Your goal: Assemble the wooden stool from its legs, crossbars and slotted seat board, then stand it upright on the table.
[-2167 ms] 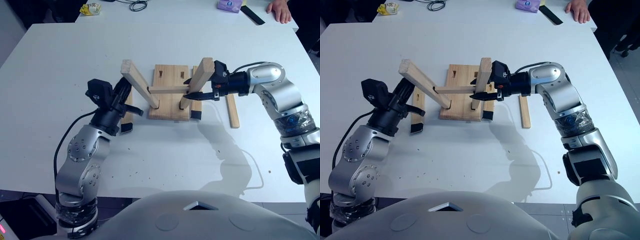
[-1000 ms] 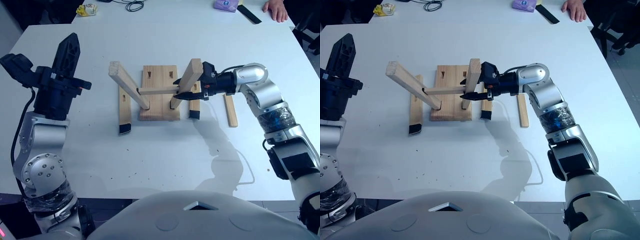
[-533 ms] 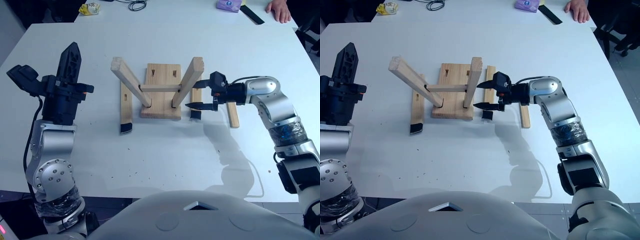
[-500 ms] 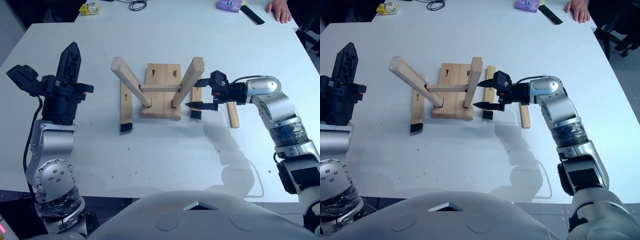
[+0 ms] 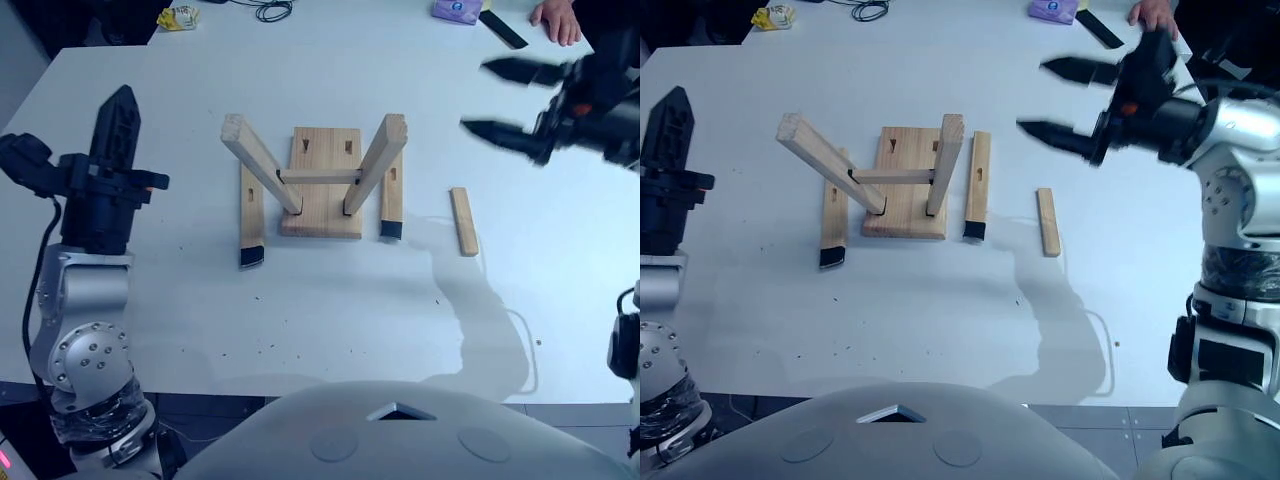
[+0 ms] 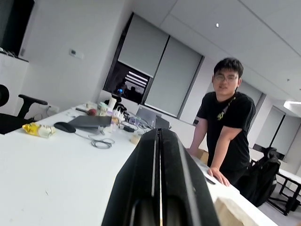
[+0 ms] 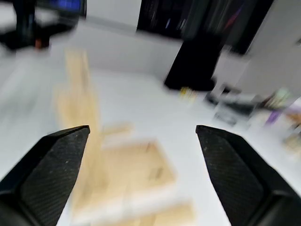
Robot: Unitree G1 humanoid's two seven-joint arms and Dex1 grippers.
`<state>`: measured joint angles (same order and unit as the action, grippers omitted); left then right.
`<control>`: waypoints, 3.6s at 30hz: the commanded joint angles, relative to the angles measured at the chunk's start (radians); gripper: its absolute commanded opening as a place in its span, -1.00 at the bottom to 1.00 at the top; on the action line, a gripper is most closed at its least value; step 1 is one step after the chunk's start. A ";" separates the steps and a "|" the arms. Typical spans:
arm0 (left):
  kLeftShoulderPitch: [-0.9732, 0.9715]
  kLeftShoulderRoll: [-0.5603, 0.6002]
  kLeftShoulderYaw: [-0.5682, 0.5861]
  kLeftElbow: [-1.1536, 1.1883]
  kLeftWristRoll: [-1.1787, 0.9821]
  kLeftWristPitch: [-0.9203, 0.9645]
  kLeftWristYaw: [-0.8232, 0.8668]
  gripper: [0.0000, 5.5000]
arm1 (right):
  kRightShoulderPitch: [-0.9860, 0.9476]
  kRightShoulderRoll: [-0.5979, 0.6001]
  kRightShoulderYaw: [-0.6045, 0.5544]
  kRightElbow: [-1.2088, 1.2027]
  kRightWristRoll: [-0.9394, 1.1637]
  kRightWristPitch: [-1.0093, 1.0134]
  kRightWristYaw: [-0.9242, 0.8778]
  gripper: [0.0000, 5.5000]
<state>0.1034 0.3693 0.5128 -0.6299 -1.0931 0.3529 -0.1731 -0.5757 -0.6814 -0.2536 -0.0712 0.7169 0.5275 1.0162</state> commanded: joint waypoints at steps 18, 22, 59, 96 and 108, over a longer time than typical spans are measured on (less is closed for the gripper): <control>-0.100 -0.032 -0.053 0.045 0.059 -0.022 0.088 -1.00 | 0.068 0.363 0.171 -0.596 0.013 0.352 -0.817 -0.24; -0.121 -0.053 -0.071 0.073 0.084 -0.034 0.097 -1.00 | 0.073 0.408 0.220 -0.617 0.003 0.358 -0.863 -0.46; -0.379 -0.056 -0.461 -0.170 0.474 0.246 0.385 -1.00 | 0.106 0.492 0.286 -0.607 -0.012 0.318 -0.967 -0.99; -0.524 -0.144 -0.186 -0.144 0.276 0.230 0.349 -1.00 | -0.073 0.492 0.101 -0.432 0.146 0.326 -0.983 -0.99; -0.354 0.022 0.059 0.161 0.256 0.165 0.356 -1.00 | 0.008 0.103 0.356 0.064 -0.360 -0.040 -0.606 -0.99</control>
<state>-0.4260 0.3810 0.6127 -0.5894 -0.9759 0.5042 0.2297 -0.6591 -0.5043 -0.1283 -0.1784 0.6129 0.6762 0.2875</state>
